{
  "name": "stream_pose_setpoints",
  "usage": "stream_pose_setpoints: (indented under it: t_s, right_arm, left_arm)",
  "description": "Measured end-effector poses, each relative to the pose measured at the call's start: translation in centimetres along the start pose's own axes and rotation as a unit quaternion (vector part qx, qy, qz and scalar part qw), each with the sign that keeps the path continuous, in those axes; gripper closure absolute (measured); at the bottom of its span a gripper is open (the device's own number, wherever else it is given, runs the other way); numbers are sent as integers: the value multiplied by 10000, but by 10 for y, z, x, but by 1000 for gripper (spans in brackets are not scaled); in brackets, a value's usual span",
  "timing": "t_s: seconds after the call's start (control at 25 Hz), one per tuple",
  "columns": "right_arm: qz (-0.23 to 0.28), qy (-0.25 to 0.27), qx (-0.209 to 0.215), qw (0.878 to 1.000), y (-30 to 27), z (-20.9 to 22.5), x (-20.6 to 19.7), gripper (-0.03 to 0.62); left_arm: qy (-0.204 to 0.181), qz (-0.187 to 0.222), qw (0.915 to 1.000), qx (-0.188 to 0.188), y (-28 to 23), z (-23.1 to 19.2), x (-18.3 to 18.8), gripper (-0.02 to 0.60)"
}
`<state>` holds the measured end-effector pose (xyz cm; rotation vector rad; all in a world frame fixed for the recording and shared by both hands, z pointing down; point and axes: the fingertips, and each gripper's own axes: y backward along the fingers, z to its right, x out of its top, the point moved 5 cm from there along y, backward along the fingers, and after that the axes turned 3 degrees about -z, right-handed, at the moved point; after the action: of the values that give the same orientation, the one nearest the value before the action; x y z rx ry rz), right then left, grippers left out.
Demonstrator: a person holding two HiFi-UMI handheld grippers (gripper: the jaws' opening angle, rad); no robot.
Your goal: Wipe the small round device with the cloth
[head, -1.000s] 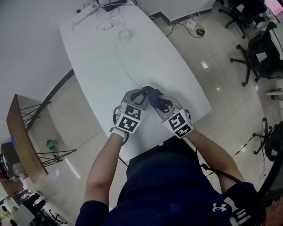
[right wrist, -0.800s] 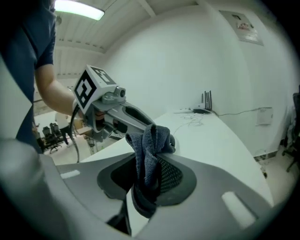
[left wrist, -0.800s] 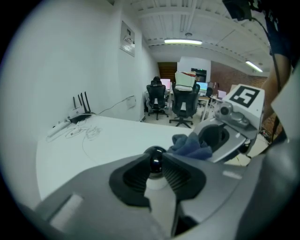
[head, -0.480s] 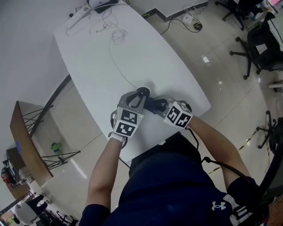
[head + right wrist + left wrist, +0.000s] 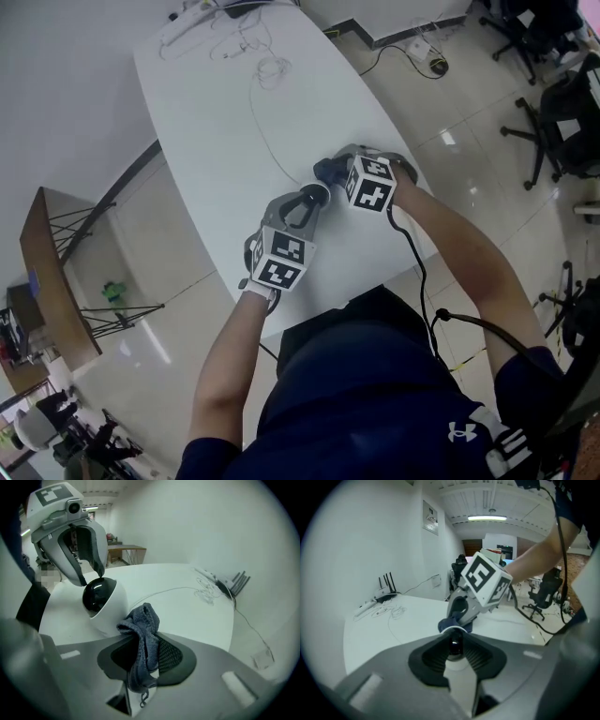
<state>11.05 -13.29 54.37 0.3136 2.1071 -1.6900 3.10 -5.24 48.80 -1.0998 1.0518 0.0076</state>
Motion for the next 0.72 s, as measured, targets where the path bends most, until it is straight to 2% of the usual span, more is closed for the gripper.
stream_pose_setpoints:
  t_s: [0.08, 0.16, 0.24, 0.36, 0.48, 0.56, 0.64, 0.72]
  right_arm:
    - [36, 489, 150, 9987, -9, 3, 14, 494]
    - [-55, 763, 309, 9966, -15, 4, 16, 496]
    - [-150, 784, 399, 9960, -10, 0, 10, 496]
    - [-267, 547, 441, 9972, 4, -18, -2, 496]
    - [-522, 110, 510, 9973, 14, -48, -12, 496]
    - [-626, -412, 662, 9950, 18, -68, -14, 496]
    - [-551, -1105, 916, 9881, 21, -89, -11, 496]
    - [-374, -1815, 1182, 9756, 18, -110, -7, 496]
  left_arm:
    - [37, 8, 10000, 35, 0, 0, -1, 491]
    - [58, 24, 10000, 52, 0, -1, -1, 491]
    - [63, 41, 10000, 51, 0, -1, -2, 491]
    - [115, 62, 9999, 68, 1, -4, -5, 491]
    - [97, 15, 9999, 92, 1, -5, -5, 491]
    - [33, -27, 10000, 71, 0, -6, -3, 491]
    - [57, -15, 10000, -40, 1, -5, -3, 481]
    - [168, 129, 9996, -174, 9, -3, 0, 476]
